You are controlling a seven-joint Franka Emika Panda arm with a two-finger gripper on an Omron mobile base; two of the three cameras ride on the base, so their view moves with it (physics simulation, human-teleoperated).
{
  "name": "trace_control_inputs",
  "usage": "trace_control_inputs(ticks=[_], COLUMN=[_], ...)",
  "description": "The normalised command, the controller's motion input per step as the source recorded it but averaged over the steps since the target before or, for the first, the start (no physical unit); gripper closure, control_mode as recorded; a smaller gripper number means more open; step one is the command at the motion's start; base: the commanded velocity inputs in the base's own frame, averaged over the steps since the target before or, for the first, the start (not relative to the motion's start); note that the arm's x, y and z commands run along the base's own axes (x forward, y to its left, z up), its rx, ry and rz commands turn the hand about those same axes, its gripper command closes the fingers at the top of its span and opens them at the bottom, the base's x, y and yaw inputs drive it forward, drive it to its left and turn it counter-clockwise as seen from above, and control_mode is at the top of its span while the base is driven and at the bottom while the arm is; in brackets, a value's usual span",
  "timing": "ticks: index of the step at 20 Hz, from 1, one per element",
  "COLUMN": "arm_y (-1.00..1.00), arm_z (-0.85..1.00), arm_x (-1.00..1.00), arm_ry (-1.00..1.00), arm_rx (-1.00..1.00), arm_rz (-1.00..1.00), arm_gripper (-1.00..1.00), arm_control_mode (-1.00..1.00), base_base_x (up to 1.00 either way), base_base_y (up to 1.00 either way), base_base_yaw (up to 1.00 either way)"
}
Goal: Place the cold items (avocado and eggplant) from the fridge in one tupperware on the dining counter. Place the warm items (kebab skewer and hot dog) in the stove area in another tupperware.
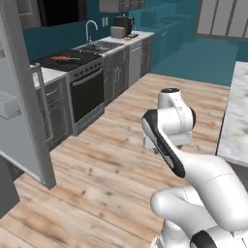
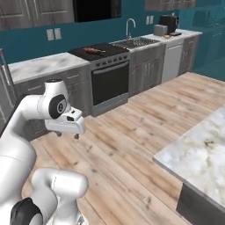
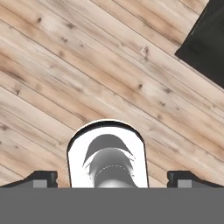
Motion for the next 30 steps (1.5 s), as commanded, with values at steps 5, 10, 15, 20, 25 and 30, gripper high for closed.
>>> trace_control_inputs(ticks=[5, 10, 15, 20, 25, 30], arm_y=[0.0, 0.0, 0.0, 0.0, 0.0, 0.0], arm_z=[0.0, 0.0, 0.0, 0.0, 0.0, 0.0], arm_x=[0.0, 0.0, 0.0, 0.0, 0.0, 0.0], arm_ry=[0.0, 0.0, 0.0, 0.0, 0.0, 0.0], arm_rx=[0.0, 0.0, 0.0, 0.0, 0.0, 0.0], arm_rz=[0.0, 0.0, 0.0, 0.0, 0.0, 0.0], arm_gripper=[-1.0, -1.0, -1.0, -1.0, -1.0, -1.0], arm_control_mode=[1.0, 1.0, 1.0, 1.0, 1.0, 1.0], base_base_x=[0.75, 0.81, 0.83, 0.7, 0.91, 0.99], base_base_y=[0.03, 0.09, 0.16, 0.36, 0.18, 0.0], base_base_yaw=[-0.02, -0.05, -0.09, -0.24, -0.14, -0.02])
